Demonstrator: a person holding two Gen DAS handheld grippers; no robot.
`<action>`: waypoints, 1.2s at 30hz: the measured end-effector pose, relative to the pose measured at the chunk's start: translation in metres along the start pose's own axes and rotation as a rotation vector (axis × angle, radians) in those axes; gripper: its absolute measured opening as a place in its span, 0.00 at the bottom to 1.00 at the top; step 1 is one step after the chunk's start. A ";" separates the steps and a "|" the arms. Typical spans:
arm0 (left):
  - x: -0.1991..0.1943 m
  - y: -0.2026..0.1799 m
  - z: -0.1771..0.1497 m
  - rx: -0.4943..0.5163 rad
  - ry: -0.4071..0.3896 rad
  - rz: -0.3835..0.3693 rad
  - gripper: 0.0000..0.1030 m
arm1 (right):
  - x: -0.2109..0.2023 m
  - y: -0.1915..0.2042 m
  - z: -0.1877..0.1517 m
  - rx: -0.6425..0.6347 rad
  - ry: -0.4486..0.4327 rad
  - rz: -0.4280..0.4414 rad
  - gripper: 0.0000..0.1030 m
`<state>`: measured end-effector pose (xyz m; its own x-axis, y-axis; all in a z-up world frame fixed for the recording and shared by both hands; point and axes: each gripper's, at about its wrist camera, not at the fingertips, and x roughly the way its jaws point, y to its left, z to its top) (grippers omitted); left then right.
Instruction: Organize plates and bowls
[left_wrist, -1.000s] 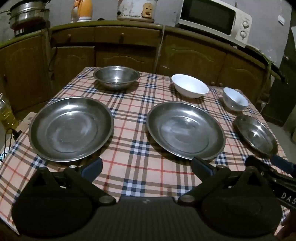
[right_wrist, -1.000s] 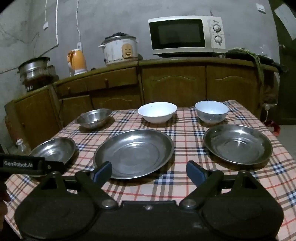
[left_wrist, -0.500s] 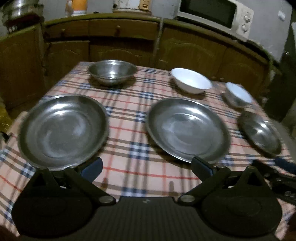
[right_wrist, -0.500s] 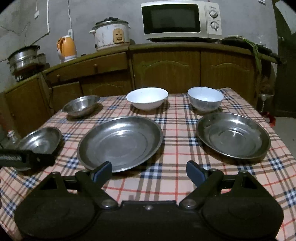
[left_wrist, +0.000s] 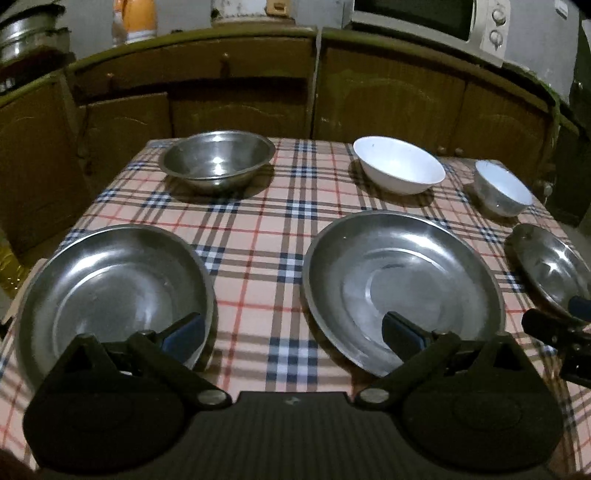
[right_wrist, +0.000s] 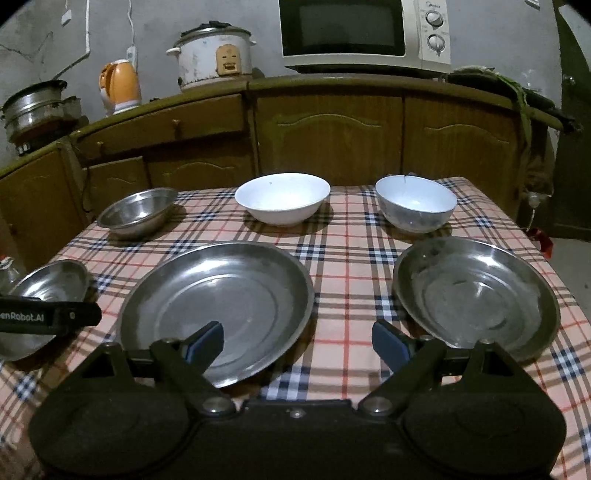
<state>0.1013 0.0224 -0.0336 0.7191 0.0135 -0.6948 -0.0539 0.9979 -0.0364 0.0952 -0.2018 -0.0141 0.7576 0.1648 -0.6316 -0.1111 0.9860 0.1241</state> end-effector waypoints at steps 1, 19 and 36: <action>0.006 0.001 0.003 0.000 0.011 -0.004 1.00 | 0.005 0.000 0.002 -0.003 0.004 0.000 1.00; 0.085 0.002 0.026 0.022 0.100 0.001 0.77 | 0.099 -0.005 0.009 0.046 0.122 0.026 0.92; 0.070 0.002 0.025 0.020 0.040 -0.096 0.23 | 0.090 0.006 0.013 0.061 0.090 0.041 0.37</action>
<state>0.1695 0.0274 -0.0644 0.6923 -0.0847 -0.7166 0.0285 0.9955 -0.0901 0.1707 -0.1818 -0.0604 0.6917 0.2093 -0.6911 -0.0992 0.9755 0.1962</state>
